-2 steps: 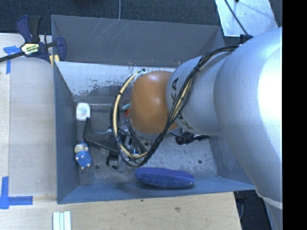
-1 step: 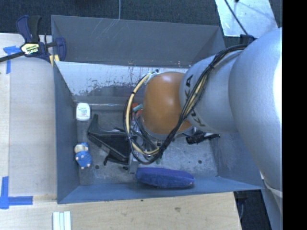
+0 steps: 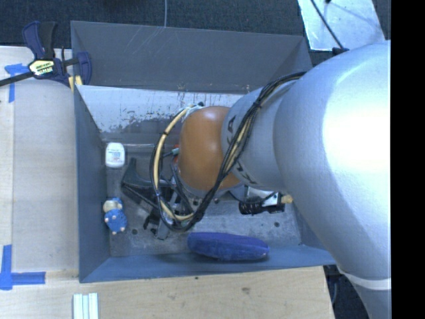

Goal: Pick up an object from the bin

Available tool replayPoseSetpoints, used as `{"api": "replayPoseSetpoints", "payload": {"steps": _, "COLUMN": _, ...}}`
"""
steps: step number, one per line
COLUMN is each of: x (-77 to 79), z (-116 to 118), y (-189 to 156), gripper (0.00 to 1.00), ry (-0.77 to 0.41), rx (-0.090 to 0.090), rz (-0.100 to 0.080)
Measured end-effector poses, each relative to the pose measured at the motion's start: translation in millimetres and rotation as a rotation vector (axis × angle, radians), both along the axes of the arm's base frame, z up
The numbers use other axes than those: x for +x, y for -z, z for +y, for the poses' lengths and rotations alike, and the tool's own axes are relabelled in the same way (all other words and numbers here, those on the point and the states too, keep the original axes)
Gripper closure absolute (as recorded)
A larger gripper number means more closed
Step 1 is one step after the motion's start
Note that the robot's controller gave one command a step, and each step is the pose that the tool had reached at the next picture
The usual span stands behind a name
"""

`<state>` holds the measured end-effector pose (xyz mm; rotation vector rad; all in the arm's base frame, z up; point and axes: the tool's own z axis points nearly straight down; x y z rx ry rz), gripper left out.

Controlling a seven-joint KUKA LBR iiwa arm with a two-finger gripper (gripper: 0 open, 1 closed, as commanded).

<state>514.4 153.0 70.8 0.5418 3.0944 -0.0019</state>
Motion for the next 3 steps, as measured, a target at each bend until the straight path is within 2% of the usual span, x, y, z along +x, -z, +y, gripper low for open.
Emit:
{"api": "replayPoseSetpoints", "payload": {"steps": 1, "x": 1.0, "z": -0.5, "y": -0.7, "gripper": 0.0, "ry": 0.0, "rx": 0.0, "rz": -0.002}}
{"api": "replayPoseSetpoints", "payload": {"steps": 2, "x": 3.5, "z": -2.1, "y": -3.2, "gripper": 1.0, "ry": 0.004, "rx": -0.001, "rz": -0.009}}
{"api": "replayPoseSetpoints", "payload": {"steps": 3, "x": 3.6, "z": -3.0, "y": -68.8, "gripper": 1.0, "ry": 0.003, "rx": 0.001, "rz": 0.0}}
